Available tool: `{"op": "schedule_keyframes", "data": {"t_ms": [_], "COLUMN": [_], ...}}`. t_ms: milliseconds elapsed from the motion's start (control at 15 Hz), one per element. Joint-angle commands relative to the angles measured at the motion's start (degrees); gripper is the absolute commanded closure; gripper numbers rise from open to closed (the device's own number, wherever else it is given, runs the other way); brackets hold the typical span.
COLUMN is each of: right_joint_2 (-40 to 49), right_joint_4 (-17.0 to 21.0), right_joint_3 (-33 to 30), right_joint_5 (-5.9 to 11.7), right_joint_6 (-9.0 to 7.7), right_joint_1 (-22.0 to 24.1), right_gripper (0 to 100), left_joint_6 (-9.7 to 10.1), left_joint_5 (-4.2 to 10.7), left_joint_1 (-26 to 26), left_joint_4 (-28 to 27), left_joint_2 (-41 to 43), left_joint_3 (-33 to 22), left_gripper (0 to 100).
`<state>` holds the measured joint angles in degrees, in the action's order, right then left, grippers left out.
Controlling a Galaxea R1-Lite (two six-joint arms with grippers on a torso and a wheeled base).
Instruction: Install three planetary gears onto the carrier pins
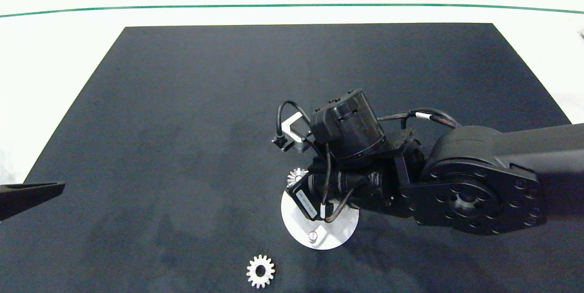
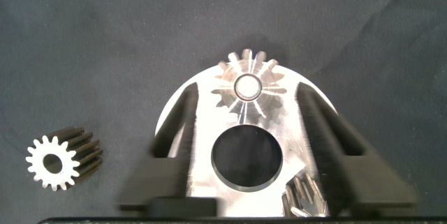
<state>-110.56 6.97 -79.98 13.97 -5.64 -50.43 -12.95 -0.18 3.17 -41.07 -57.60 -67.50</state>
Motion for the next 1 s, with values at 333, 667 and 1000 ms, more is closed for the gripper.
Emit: {"op": "schedule_keyframes", "data": {"t_ms": [333, 667, 1000], "right_joint_2": [21.3, 47.2, 61.2], "right_joint_4": [1.1, 0.7, 0.8], "right_joint_3": [6.3, 26.3, 33.9], "right_joint_5": [1.5, 0.88, -2.37], "right_joint_6": [-0.16, 0.72, 3.97], "right_joint_1": [6.0, 9.7, 8.6], "right_gripper": [0, 0, 0], "left_joint_6": [0.55, 8.73, 6.09], "left_joint_5": [-0.43, 0.53, 2.91], "left_joint_1": [2.4, 27.9, 43.5], "left_joint_4": [-0.2, 6.9, 24.7], "left_joint_2": [-0.6, -0.5, -5.1], "left_joint_3": [0.6, 14.1, 29.6], "left_gripper": [0, 0, 0]}}
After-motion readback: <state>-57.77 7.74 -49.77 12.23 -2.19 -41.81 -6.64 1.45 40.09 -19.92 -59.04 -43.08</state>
